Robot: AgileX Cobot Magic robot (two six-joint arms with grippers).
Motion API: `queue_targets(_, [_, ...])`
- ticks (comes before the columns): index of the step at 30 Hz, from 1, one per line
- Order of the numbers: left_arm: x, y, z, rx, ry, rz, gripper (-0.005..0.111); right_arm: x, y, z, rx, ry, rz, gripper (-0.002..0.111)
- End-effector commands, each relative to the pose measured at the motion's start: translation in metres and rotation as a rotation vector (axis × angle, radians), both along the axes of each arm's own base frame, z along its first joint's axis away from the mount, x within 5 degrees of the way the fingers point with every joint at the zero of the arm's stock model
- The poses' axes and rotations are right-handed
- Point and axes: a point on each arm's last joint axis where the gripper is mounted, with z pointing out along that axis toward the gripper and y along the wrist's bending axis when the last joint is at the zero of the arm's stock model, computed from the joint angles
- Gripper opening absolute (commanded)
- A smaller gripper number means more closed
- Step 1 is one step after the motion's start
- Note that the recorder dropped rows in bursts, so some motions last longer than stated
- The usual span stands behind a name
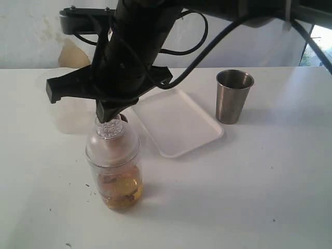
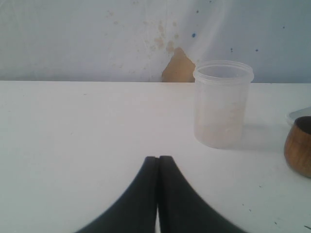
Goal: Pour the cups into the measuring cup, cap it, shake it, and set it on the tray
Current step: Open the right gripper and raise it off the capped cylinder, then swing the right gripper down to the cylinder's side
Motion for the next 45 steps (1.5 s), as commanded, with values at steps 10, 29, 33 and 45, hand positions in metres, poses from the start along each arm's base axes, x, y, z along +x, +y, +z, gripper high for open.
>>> queue_targets(10, [0.000, 0.000, 0.000, 0.002, -0.008, 0.000, 0.000, -0.007, 0.005, -0.014, -0.045, 0.007, 0.035, 0.000])
queue_targets(29, [0.000, 0.000, 0.000, 0.002, -0.008, 0.000, 0.000, -0.037, -0.022, 0.061, 0.110, -0.182, 0.046, 0.059])
queue_targets(33, [0.000, 0.000, 0.000, 0.002, -0.008, 0.000, 0.000, -0.042, -0.027, 0.068, 0.108, -0.193, 0.052, 0.105])
queue_targets(45, [0.000, 0.000, 0.000, 0.002, -0.008, 0.000, 0.000, -0.058, -0.018, 0.058, 0.218, -0.447, 0.163, 0.104])
